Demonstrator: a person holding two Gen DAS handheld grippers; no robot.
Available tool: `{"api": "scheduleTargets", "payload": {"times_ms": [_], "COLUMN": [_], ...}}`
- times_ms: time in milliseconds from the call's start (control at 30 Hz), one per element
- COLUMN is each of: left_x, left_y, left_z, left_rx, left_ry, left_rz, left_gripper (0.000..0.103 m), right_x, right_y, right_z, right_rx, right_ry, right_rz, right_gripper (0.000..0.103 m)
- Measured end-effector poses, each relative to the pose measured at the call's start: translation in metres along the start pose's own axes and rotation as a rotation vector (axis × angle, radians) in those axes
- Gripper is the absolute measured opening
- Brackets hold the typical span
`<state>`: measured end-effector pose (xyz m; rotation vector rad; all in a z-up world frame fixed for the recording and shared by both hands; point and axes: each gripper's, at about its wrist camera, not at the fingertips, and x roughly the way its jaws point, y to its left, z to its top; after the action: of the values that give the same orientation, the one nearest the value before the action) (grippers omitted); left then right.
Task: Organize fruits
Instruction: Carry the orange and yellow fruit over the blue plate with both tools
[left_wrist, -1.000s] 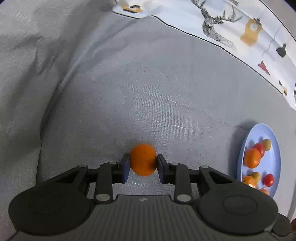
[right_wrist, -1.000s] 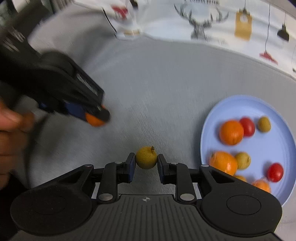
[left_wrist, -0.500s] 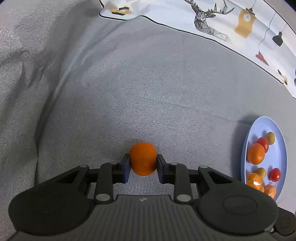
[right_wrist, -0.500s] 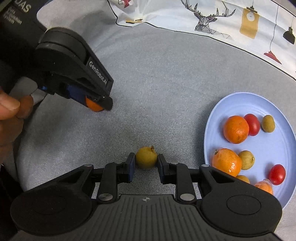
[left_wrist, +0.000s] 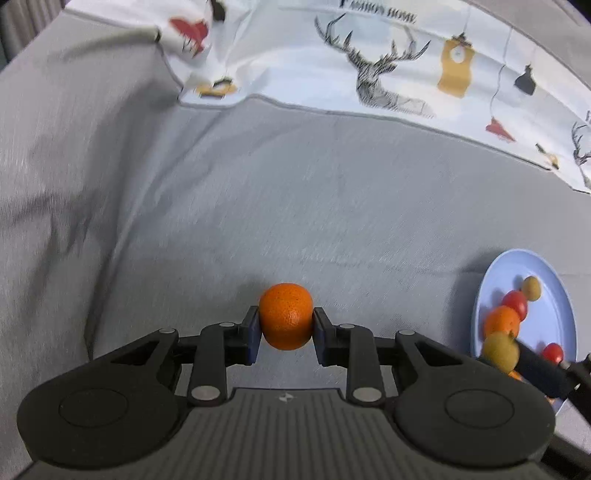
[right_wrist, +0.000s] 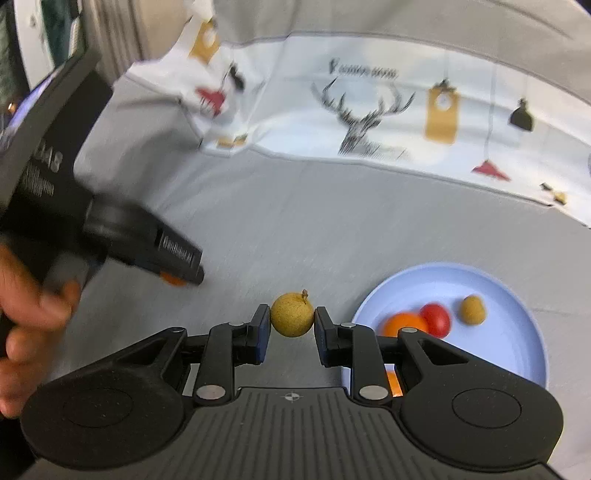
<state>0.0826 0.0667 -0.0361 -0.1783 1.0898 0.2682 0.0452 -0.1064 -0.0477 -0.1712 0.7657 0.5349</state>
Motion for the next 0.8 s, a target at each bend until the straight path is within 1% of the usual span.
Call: {"api": "scheduleTargets", "payload": {"times_ms": [100,200,500,600,633,700,800], "left_x": [-0.003,-0.002,0.001,0.001,0.000,-0.005,-0.015], "left_y": [-0.007,-0.014,-0.021,-0.022,-0.023,-0.026,-0.044], "left_z": [0.003,0.004,0.003,0.002,0.002,0.002,-0.002], "left_rx": [0.021,0.040,0.065,0.065,0.062,0.060,0.123], "left_ry": [-0.033,-0.042,-0.050,-0.054,-0.060,-0.089,-0.136], "left_rz": [0.002,0.009,0.019,0.010,-0.001,-0.059,-0.218], "left_gripper": [0.032,0.032,0.032,0.032,0.032,0.032,0.032], "right_x": [-0.006,-0.010,-0.012,-0.015,-0.017,-0.024,-0.030], "right_y": [-0.009,-0.019,-0.039,-0.043,-0.047,-0.060,-0.088], "right_z": [0.005,0.008,0.008,0.009,0.010,0.011,0.010], "right_rx": [0.019,0.050,0.105,0.116,0.127,0.178,0.303], "right_ry": [-0.049,-0.074,-0.082,-0.091,-0.101,-0.126,-0.123], "right_rz": [-0.031,-0.049,-0.080,-0.095,-0.105,-0.145,-0.221], "right_gripper": [0.027,0.027,0.027,0.027,0.027,0.027,0.027]}}
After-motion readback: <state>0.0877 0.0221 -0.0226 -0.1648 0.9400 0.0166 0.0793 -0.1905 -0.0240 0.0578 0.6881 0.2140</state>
